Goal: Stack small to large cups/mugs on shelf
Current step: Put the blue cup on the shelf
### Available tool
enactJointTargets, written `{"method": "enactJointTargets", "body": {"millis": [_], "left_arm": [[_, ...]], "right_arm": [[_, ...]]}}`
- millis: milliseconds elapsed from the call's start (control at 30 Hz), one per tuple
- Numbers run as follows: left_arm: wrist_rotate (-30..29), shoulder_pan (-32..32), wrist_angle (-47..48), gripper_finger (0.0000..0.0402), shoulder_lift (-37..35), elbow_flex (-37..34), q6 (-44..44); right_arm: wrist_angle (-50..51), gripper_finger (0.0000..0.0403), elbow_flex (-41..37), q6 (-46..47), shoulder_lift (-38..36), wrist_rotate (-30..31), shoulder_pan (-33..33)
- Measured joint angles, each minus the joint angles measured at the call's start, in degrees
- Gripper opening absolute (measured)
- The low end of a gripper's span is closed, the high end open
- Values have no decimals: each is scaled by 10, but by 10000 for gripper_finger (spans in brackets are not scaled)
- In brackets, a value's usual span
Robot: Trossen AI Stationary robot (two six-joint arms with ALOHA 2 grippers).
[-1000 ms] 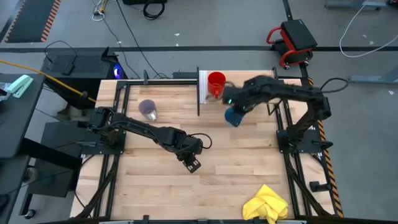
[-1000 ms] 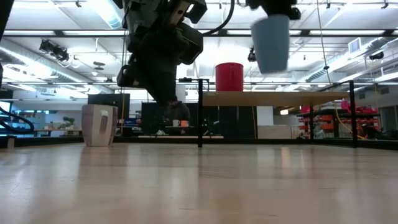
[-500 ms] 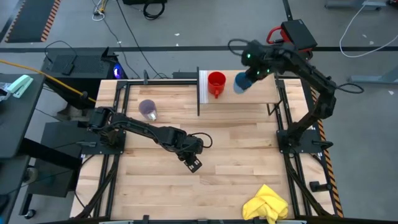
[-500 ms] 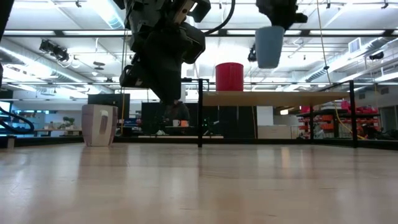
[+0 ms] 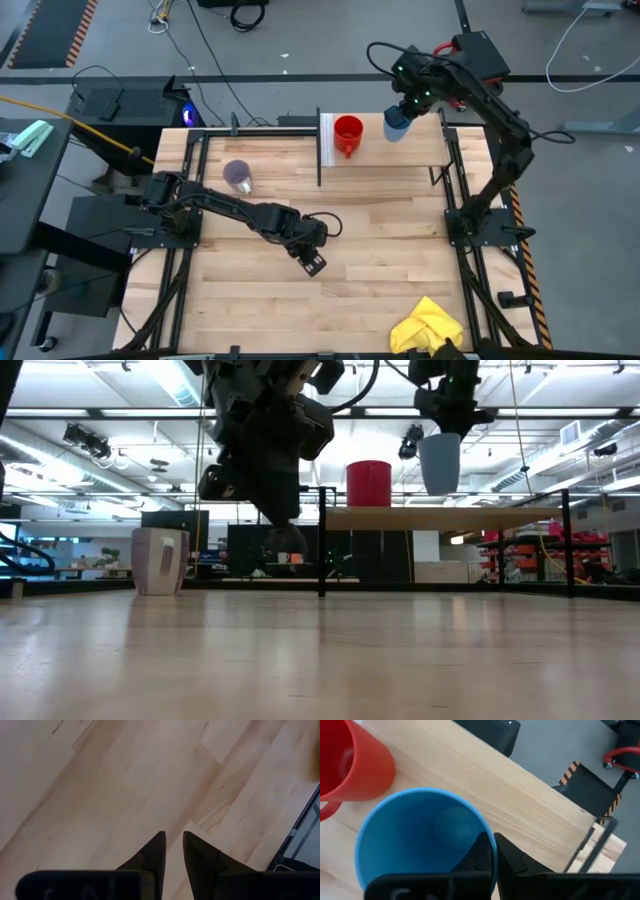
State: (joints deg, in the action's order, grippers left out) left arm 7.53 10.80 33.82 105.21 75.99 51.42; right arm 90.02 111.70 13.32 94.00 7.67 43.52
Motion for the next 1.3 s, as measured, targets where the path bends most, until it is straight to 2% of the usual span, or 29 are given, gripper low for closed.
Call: {"method": "enactJointTargets", "body": {"millis": [233, 467, 1300], "left_arm": [[0, -4, 0, 69, 0, 0, 4], [0, -4, 0, 70, 0, 0, 4], [0, -3, 0, 57, 0, 0, 4]], "right_arm": [[-4, 5, 0, -7, 23, -5, -5], [-46, 5, 0, -11, 35, -41, -5], [-61, 5, -34, -1, 47, -43, 2]]}}
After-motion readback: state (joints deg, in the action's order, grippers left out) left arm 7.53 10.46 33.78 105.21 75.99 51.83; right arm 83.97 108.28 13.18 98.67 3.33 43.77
